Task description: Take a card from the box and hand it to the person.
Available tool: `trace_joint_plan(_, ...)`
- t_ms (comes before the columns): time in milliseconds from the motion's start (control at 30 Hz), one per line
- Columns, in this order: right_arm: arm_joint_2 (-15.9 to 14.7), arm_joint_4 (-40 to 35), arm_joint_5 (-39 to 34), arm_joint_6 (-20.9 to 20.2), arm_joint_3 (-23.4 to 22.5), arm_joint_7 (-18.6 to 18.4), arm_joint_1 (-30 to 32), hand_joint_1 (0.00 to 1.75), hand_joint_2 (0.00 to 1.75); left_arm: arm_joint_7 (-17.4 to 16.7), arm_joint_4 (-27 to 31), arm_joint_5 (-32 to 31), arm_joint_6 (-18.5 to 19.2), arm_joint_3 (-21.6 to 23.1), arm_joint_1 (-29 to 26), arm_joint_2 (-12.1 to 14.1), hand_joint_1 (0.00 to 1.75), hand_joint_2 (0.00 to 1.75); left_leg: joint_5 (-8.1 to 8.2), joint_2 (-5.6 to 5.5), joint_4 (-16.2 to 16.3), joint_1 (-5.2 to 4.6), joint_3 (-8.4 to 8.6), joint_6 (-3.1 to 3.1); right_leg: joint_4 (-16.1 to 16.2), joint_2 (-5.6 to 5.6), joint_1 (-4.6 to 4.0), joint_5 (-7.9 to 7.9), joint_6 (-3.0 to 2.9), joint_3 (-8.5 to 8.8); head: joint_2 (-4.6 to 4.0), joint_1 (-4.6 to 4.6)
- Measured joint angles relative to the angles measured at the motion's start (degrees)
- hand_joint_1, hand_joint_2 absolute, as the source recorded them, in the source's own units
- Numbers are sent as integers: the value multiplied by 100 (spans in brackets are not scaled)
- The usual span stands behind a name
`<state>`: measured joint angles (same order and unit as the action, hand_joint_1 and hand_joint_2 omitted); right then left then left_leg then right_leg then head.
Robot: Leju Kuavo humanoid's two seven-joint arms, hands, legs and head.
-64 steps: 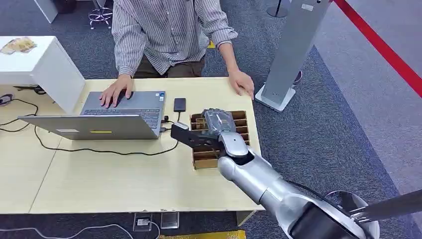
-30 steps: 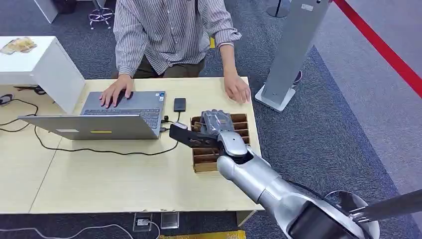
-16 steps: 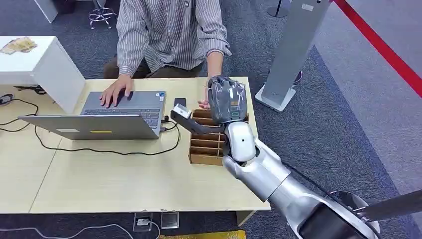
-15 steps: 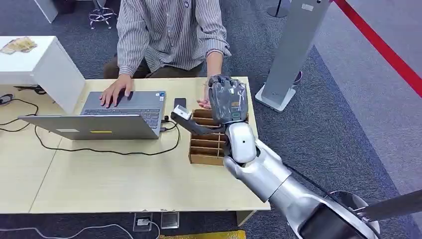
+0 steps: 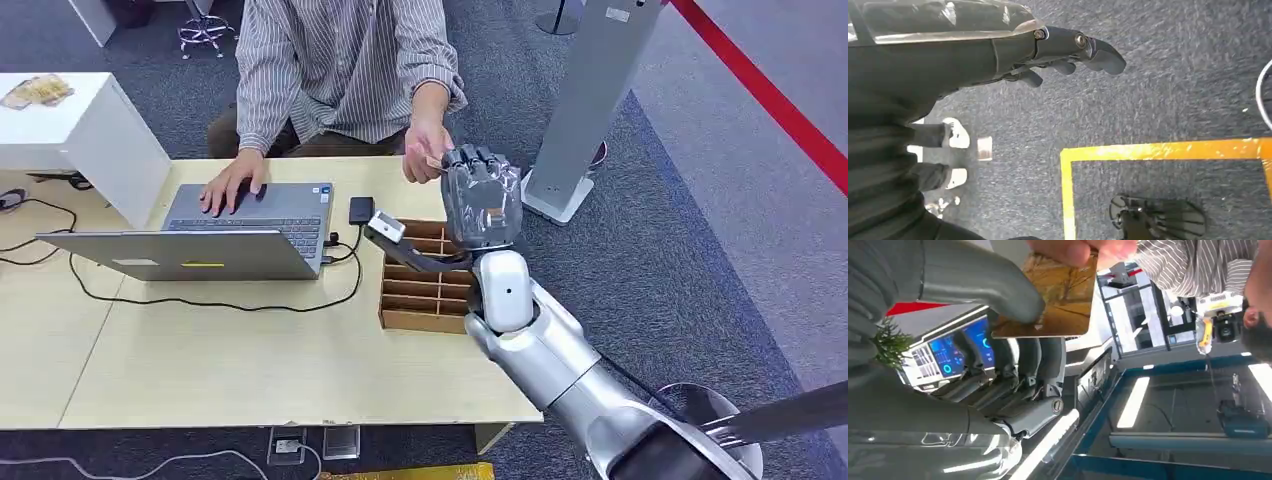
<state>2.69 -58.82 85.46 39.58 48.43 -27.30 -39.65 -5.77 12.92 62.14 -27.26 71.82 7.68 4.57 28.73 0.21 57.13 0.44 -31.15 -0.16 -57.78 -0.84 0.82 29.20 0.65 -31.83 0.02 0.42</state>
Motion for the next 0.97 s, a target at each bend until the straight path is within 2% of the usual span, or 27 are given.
trace_joint_plan(67, 0, 0, -29, 0, -17, 42, 8, 0, 175, -114, 0, -29, 37, 15, -2, 0, 0, 175, 0, 0, 0, 0, 0, 0, 0, 0, 0, 0, 0, 0, -2, -2)
trace_joint_plan(100, 2, 0, -42, 0, -30, 62, 15, 0, 175, -142, 0, -44, 37, 24, -3, 0, 0, 0, 0, 0, 0, 0, 0, 0, 0, 0, 0, 0, 0, 0, -2, -2)
trace_joint_plan(433, 17, -44, -299, 0, -166, 310, 110, 0, 175, -138, 0, 55, -74, 74, -30, 0, 0, 0, 0, -1, 0, 0, -2, 0, 0, -1, 0, 0, 0, 0, -2, 0)
trace_joint_plan(567, 83, -175, -847, 2, -356, 779, 281, 0, 175, -88, 0, 127, -148, 74, -57, 0, 0, 0, 0, -1, 0, 0, -2, 0, 0, -1, 0, 0, 0, 0, -2, -2)
trace_joint_plan(600, 103, -210, -1171, 2, -424, 1013, 339, 0, 175, -83, 0, 140, -155, 74, -64, 0, 0, 0, 0, -1, 0, 0, -2, 0, 0, -1, 0, 0, 0, 0, -2, 2)
trace_joint_plan(667, 205, -232, -2485, 4, -603, 1830, 480, 0, 175, -83, 0, 190, -175, 74, -69, 0, 0, 0, 0, -1, -1, 0, -2, 0, 0, -1, 0, 0, 0, 0, -2, -2)
trace_joint_plan(733, 275, -249, -3833, 7, -765, 2425, 631, 0, 175, -72, 0, 238, -190, 74, -73, 0, 0, 0, 0, -1, 0, 0, -1, 0, 0, -2, 0, 1, 0, -1, -2, -7)
trace_joint_plan(800, 247, -363, -5433, 4, -791, 2771, 763, 0, 175, -57, 0, 253, -186, 72, -83, 2, 0, 0, 0, -1, -1, 0, -2, 0, 0, -2, 0, 1, 0, -1, 0, -4)
trace_joint_plan(867, 153, -552, -6672, -61, -798, 2986, 935, 0, 175, -20, 0, 262, -168, 70, -94, 4, 0, 0, 0, -1, 0, 0, -2, 0, 0, -1, 0, 1, 0, -1, -2, 0)
trace_joint_plan(967, -45, -878, -7658, -327, -809, 3147, 1184, 0, 175, -7, 0, 280, -172, 70, -106, 11, 0, 0, 1, 0, 0, -1, -1, 0, 2, -1, 1, 1, 0, -2, -2, 4)
